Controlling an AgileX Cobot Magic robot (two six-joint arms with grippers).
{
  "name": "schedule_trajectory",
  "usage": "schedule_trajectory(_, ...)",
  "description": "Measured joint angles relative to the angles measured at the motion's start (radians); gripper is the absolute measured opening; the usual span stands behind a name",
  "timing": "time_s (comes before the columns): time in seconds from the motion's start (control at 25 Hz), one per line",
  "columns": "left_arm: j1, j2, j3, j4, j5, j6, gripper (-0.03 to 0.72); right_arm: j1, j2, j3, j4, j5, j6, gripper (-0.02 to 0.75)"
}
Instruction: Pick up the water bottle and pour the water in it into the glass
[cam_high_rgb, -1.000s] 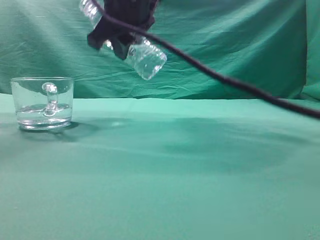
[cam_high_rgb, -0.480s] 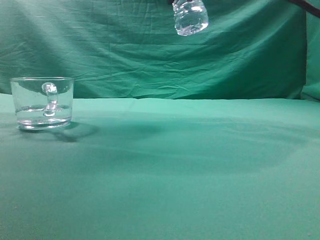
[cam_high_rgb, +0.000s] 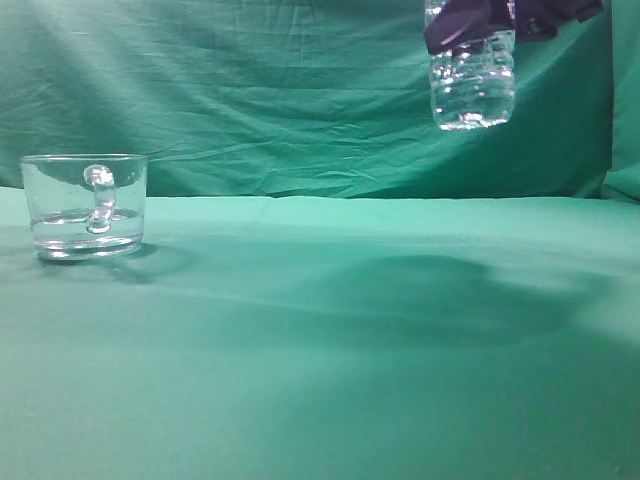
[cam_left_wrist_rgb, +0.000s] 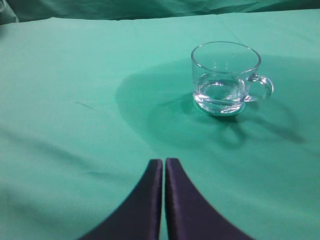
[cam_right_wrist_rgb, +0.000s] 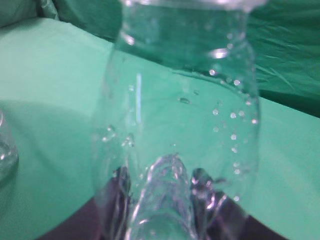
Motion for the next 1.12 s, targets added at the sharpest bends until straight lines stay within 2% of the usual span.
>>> schedule_trajectory(0.16,0.000,0.000,0.000,0.000,0.000,0.000,0.000,-0.025,-0.002,0.082,-0.001,-0.040,-0.144,0.299)
schedule_trajectory(0.36,0.000,0.000,0.000,0.000,0.000,0.000,0.000,-0.027,0.034,0.131,0.040,-0.092,-0.207,0.299)
schedule_trajectory(0.68,0.000,0.000,0.000,0.000,0.000,0.000,0.000,-0.095,0.178,0.188,0.141,-0.345,-0.287,0.299)
schedule_trajectory(1.12,0.000,0.000,0.000,0.000,0.000,0.000,0.000,-0.107,0.269,0.188,0.149,-0.404,-0.332,0.299)
